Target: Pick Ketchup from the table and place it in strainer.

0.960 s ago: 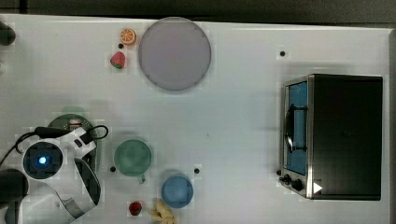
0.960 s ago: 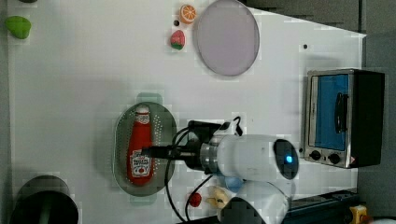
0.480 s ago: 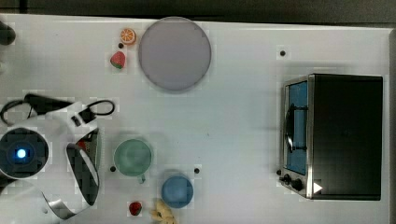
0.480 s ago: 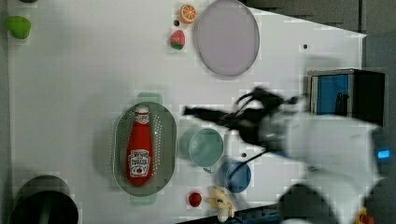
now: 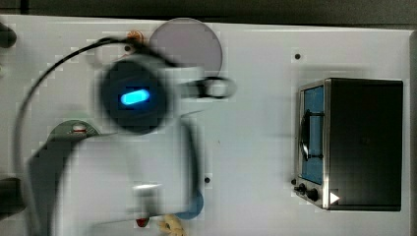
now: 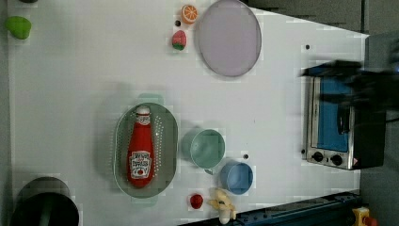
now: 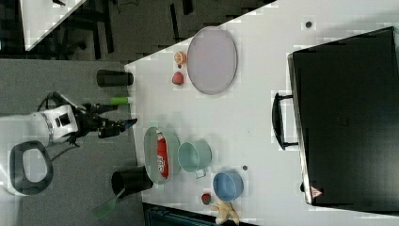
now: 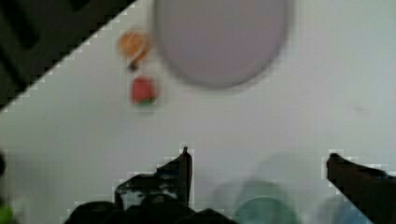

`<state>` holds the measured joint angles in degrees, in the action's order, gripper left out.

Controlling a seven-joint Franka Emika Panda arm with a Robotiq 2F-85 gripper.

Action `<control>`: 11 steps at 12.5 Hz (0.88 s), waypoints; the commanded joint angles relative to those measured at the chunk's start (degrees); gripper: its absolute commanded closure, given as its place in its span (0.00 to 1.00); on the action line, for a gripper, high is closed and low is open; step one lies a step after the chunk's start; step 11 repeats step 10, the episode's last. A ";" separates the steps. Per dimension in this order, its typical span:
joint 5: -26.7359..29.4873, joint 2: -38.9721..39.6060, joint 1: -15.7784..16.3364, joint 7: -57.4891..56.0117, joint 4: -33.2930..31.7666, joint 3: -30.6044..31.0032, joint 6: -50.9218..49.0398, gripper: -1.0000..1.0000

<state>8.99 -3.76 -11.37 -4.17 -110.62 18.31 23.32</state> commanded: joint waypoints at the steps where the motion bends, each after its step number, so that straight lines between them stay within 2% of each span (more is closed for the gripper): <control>1: -2.91 0.13 -4.71 2.44 6.19 -6.85 -11.27 0.00; 5: -10.23 0.13 -4.67 2.57 11.15 -7.38 -14.65 0.00; 8: -10.22 0.13 -4.45 7.80 11.10 -6.57 -14.73 0.00; 11: -10.15 0.12 -4.22 7.71 11.07 -6.10 -15.89 0.00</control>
